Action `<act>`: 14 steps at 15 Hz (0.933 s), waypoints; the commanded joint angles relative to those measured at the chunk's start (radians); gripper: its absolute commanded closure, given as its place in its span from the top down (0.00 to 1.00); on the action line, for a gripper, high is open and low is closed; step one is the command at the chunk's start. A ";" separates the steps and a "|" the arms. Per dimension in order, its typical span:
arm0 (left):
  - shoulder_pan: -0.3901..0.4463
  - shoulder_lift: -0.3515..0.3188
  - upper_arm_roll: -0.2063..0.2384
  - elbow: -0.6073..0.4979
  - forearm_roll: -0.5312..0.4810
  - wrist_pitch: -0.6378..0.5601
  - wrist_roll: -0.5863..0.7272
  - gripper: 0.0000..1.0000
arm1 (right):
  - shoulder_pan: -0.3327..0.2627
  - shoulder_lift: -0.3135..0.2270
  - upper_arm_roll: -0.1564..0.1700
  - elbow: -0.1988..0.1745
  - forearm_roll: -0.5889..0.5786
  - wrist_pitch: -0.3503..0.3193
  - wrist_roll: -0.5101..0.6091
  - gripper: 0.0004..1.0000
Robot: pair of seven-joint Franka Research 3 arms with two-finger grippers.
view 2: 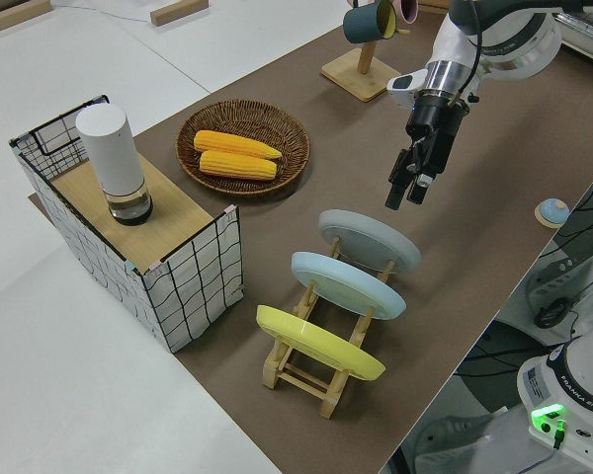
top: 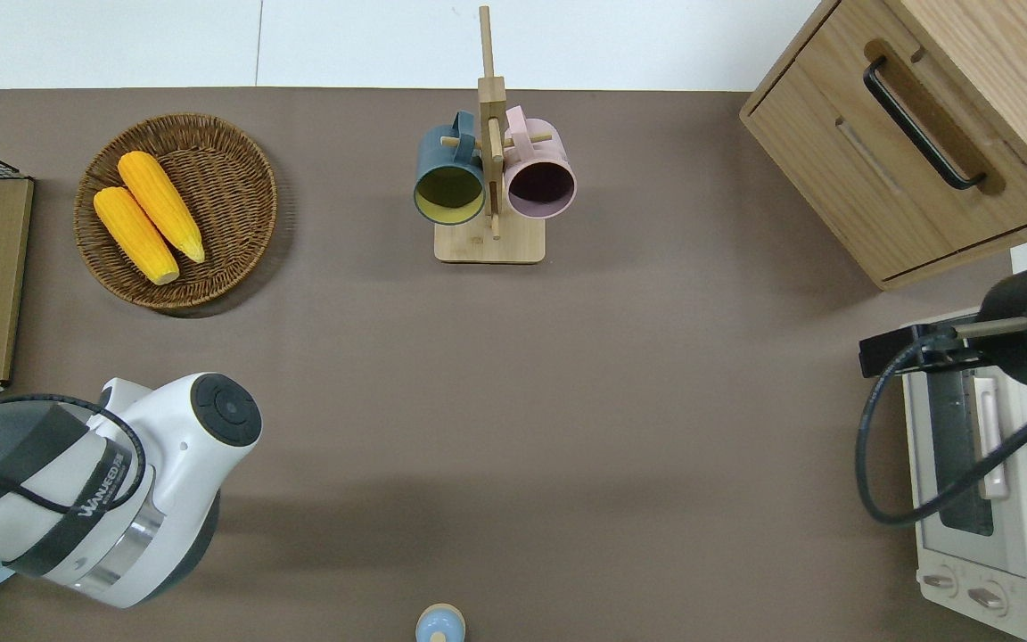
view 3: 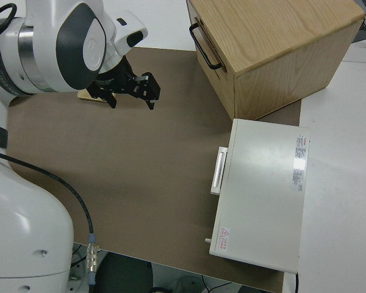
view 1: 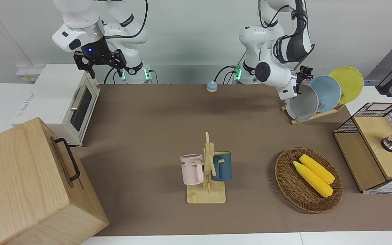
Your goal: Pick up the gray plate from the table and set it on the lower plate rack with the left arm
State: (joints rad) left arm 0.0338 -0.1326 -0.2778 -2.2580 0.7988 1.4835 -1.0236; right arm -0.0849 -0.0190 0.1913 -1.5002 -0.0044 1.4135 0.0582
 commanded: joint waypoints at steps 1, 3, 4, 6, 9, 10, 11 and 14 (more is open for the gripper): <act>-0.006 -0.010 -0.015 0.096 -0.087 -0.026 0.039 1.00 | -0.007 -0.002 0.007 0.006 0.007 -0.014 0.000 0.99; -0.006 -0.010 -0.015 0.161 -0.147 -0.040 0.094 1.00 | -0.007 -0.002 0.005 0.006 0.007 -0.014 -0.001 0.99; -0.006 -0.009 -0.015 0.188 -0.171 -0.045 0.121 1.00 | -0.007 -0.002 0.005 0.006 0.007 -0.014 0.000 0.99; -0.005 -0.009 -0.015 0.239 -0.203 -0.045 0.190 1.00 | -0.007 -0.002 0.005 0.006 0.007 -0.014 0.000 0.99; 0.003 -0.007 -0.005 0.323 -0.324 -0.045 0.282 1.00 | -0.007 -0.002 0.007 0.006 0.007 -0.014 -0.001 0.99; 0.006 -0.007 -0.001 0.348 -0.357 -0.045 0.312 1.00 | -0.007 -0.002 0.007 0.006 0.007 -0.014 -0.001 0.99; 0.008 -0.007 0.000 0.369 -0.392 -0.043 0.338 1.00 | -0.007 -0.002 0.005 0.006 0.007 -0.014 0.000 0.99; 0.008 -0.007 0.020 0.414 -0.507 -0.037 0.425 1.00 | -0.007 -0.002 0.005 0.006 0.007 -0.014 0.000 0.99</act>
State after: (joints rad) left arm 0.0355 -0.1450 -0.2759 -1.9036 0.3994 1.4595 -0.6939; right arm -0.0849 -0.0190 0.1913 -1.5002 -0.0044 1.4135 0.0582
